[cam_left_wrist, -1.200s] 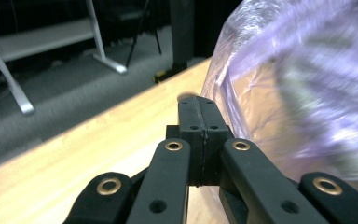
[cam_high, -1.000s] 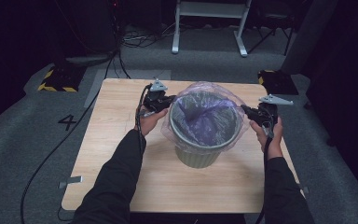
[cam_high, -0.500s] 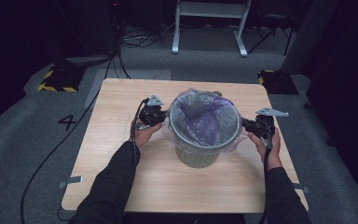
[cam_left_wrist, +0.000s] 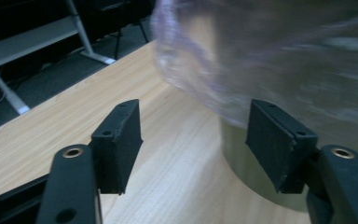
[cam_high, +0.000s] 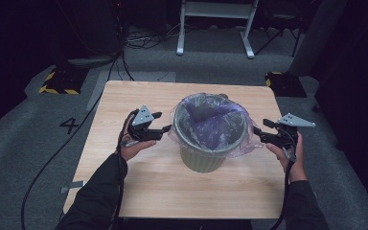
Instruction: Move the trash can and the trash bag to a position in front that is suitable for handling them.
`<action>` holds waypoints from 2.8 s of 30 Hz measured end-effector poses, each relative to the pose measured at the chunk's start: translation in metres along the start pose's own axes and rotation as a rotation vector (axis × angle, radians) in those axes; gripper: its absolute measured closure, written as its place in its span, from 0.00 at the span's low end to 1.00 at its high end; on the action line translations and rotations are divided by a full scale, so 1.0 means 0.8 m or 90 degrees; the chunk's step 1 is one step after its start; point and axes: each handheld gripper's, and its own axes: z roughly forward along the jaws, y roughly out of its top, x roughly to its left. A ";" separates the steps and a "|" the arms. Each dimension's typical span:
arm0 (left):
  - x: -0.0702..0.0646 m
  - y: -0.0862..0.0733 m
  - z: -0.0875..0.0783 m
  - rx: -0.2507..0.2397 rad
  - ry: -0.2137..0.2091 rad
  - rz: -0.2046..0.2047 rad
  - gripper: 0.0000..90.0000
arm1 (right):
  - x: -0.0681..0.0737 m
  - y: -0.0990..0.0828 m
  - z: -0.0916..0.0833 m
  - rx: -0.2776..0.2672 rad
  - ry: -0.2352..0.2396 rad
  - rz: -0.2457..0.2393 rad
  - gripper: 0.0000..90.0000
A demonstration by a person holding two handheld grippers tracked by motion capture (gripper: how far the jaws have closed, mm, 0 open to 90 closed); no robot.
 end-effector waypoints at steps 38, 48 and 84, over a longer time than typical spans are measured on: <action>-0.046 0.016 0.005 0.041 -0.085 0.113 1.00 | 0.120 -0.007 -0.064 -0.037 0.142 -0.215 0.27; -0.046 0.008 0.010 0.057 -0.085 0.112 1.00 | 0.123 -0.030 -0.042 -0.031 0.109 -0.241 1.00; -0.047 -0.043 0.025 0.111 -0.088 0.087 1.00 | 0.092 -0.078 -0.018 0.033 0.138 -0.130 0.67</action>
